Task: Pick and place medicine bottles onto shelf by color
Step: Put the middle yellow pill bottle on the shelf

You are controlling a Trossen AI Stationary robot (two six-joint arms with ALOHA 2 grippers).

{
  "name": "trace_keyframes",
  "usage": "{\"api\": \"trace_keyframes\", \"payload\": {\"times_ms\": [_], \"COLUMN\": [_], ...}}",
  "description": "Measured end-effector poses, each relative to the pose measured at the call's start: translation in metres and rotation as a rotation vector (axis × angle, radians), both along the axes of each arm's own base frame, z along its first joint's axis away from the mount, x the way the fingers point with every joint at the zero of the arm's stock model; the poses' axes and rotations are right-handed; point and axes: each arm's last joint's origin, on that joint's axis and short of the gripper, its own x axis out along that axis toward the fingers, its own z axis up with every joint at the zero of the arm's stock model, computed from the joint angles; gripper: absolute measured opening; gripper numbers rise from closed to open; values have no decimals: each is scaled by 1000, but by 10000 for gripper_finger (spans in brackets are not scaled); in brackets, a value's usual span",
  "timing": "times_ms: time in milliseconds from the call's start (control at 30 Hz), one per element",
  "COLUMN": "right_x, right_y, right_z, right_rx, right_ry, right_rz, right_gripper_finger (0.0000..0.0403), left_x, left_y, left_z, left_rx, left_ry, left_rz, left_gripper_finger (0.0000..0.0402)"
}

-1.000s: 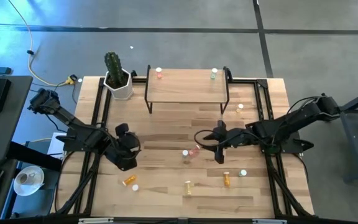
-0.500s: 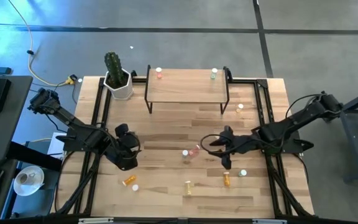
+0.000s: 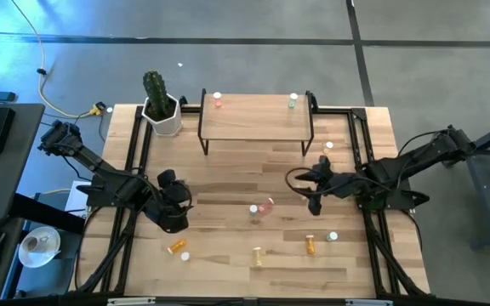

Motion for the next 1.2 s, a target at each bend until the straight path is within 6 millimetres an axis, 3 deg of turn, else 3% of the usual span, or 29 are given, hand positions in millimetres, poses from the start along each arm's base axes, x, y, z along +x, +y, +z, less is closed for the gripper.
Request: {"api": "trace_keyframes", "payload": {"times_ms": [467, 733, 1200], "right_x": [-5, 4, 25], "right_y": [-28, -26, -20], "right_z": [-35, -50, -95], "right_rx": [184, 243, 288], "right_ry": [325, 405, 608], "right_rz": [-286, -332, -440], "right_gripper_finger": [180, 180, 180], "left_x": [0, 0, 0], "left_y": [1, 1, 1], "left_z": [0, 0, 0], "left_rx": [31, 33, 33], "left_ry": [-1, -1, -1], "left_rz": [-14, -13, -13], "left_gripper_finger": [204, 204, 204]}}
